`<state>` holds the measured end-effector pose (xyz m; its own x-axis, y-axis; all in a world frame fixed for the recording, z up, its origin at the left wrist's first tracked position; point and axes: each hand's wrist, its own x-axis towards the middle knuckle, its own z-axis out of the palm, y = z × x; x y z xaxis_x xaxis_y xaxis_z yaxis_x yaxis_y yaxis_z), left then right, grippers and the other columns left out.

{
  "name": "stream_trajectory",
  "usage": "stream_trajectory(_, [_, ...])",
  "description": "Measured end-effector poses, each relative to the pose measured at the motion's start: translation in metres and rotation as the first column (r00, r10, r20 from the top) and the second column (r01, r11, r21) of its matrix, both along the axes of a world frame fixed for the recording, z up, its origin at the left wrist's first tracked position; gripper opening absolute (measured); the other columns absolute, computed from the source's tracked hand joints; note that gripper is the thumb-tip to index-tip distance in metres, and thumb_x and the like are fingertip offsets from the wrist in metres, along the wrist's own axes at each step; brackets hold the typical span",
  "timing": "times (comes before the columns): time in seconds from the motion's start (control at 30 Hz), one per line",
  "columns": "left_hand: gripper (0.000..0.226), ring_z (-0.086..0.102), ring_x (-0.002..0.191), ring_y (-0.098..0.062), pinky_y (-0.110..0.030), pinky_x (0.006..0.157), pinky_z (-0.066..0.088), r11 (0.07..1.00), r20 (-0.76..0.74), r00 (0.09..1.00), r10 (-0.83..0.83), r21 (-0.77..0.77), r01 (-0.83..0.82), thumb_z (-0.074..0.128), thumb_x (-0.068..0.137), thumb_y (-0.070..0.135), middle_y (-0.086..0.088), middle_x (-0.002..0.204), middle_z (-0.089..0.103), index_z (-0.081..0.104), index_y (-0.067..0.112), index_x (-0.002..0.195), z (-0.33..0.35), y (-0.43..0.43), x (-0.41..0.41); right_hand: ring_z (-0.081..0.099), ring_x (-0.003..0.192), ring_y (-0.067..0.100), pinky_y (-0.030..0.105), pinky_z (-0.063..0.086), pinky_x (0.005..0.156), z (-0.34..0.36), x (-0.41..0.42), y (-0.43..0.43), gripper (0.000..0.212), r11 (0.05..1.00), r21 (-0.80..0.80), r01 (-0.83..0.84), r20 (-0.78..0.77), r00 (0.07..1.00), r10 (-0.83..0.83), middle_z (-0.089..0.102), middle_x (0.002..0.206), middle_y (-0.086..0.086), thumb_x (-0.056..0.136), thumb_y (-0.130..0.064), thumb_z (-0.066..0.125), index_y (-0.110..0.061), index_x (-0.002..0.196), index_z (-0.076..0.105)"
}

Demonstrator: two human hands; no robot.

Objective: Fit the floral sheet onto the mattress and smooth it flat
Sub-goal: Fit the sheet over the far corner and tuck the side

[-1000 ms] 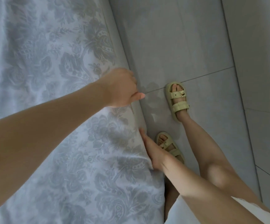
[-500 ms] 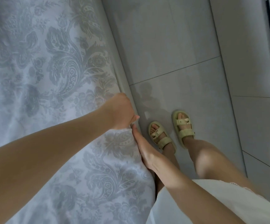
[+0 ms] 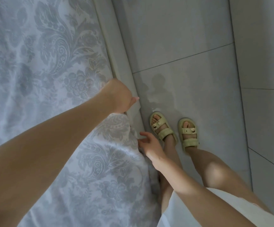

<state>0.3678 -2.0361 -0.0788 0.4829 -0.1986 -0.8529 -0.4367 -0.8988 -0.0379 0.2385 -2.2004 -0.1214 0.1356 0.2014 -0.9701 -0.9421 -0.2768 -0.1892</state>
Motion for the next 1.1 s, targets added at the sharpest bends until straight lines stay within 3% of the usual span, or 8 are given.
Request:
stream_trajectory(0.13, [0.061, 0.051, 0.070, -0.020, -0.036, 0.072, 0.047, 0.920, 0.294, 0.949, 0.112, -0.391, 0.013, 0.010, 0.094, 0.039, 0.000, 0.067, 0.058, 0.061, 0.014, 0.072, 0.014, 0.002, -0.031, 0.064, 0.076, 0.012, 0.018, 0.052, 0.064, 0.000, -0.006, -0.004, 0.017, 0.999, 0.000, -0.040, 0.090, 0.995, 0.040, 0.066, 0.091, 0.003, 0.092, -0.015, 0.059, -0.010, 0.109, 0.060])
stream_trajectory(0.33, [0.061, 0.056, 0.083, -0.017, -0.033, 0.089, 0.041, 0.954, 0.110, 0.972, -0.210, -0.193, 0.228, 0.013, 0.101, 0.038, 0.005, 0.080, 0.066, 0.068, 0.018, 0.083, -0.003, -0.011, -0.068, 0.068, 0.085, 0.010, 0.015, 0.052, 0.069, 0.022, -0.020, -0.027, 0.035, 0.959, 0.261, 0.115, -0.008, 0.993, -0.117, 0.071, 0.099, 0.006, 0.101, -0.013, 0.034, -0.007, 0.112, 0.066])
stream_trajectory(0.47, [0.057, 0.060, 0.079, -0.019, -0.033, 0.087, 0.042, 0.949, 0.062, 0.953, -0.296, -0.094, 0.301, 0.015, 0.102, 0.034, 0.002, 0.075, 0.066, 0.055, 0.020, 0.064, -0.013, -0.027, -0.068, 0.061, 0.115, 0.016, 0.036, 0.043, 0.104, 0.022, -0.035, -0.032, 0.049, 0.900, 0.371, 0.227, -0.106, 0.974, -0.202, 0.066, 0.121, 0.004, 0.103, -0.039, 0.024, -0.015, 0.128, 0.058])
stream_trajectory(0.6, [0.048, 0.052, 0.068, -0.019, -0.031, 0.075, 0.044, 0.966, 0.005, 0.968, -0.252, -0.066, 0.251, 0.014, 0.103, 0.031, 0.002, 0.063, 0.052, 0.025, 0.027, 0.057, 0.005, -0.028, -0.068, 0.055, 0.122, 0.024, 0.042, 0.037, 0.109, 0.016, -0.039, -0.001, 0.072, 0.841, 0.465, 0.278, -0.330, 0.935, -0.126, 0.061, 0.128, 0.010, 0.093, -0.064, 0.019, -0.015, 0.132, 0.055])
stream_trajectory(0.73, [0.066, 0.051, 0.070, -0.020, -0.031, 0.073, 0.040, 0.995, -0.008, 0.995, -0.103, -0.005, 0.103, 0.006, 0.100, 0.042, -0.001, 0.061, 0.051, 0.052, 0.016, 0.060, 0.014, -0.022, -0.064, 0.060, 0.111, 0.015, 0.032, 0.046, 0.098, 0.001, -0.046, 0.019, 0.066, 0.859, 0.488, 0.156, -0.318, 0.948, 0.008, 0.064, 0.121, 0.001, 0.092, -0.068, 0.020, -0.026, 0.129, 0.055])
stream_trajectory(0.9, [0.062, 0.057, 0.084, -0.026, -0.040, 0.079, 0.048, 0.964, 0.111, 0.979, 0.168, -0.226, -0.140, 0.015, 0.096, 0.046, -0.008, 0.080, 0.064, 0.066, 0.012, 0.084, 0.009, -0.029, -0.064, 0.060, 0.113, 0.022, 0.036, 0.046, 0.097, -0.001, -0.089, -0.031, 0.076, 0.882, 0.397, 0.253, -0.510, 0.860, -0.017, 0.066, 0.119, 0.006, 0.085, -0.076, 0.021, -0.024, 0.122, 0.062])
stream_trajectory(1.0, [0.064, 0.056, 0.078, -0.021, -0.040, 0.076, 0.050, 0.919, 0.228, 0.967, 0.114, -0.394, -0.016, 0.009, 0.085, 0.044, -0.001, 0.076, 0.064, 0.064, 0.014, 0.075, 0.017, -0.025, -0.082, 0.061, 0.113, 0.021, 0.035, 0.048, 0.095, -0.004, -0.108, -0.043, 0.077, 0.889, 0.401, 0.220, -0.507, 0.862, 0.016, 0.064, 0.124, 0.007, 0.085, -0.076, 0.024, -0.022, 0.126, 0.059])
stream_trajectory(1.1, [0.074, 0.059, 0.083, -0.014, -0.035, 0.085, 0.047, 0.922, 0.175, 0.981, -0.082, -0.361, 0.141, -0.003, 0.075, 0.041, 0.007, 0.083, 0.068, 0.068, 0.022, 0.085, 0.025, -0.022, -0.113, 0.058, 0.118, 0.022, 0.039, 0.044, 0.103, -0.007, -0.110, -0.040, 0.075, 0.881, 0.433, 0.193, -0.479, 0.877, 0.044, 0.063, 0.126, 0.005, 0.083, -0.078, 0.026, -0.027, 0.128, 0.059])
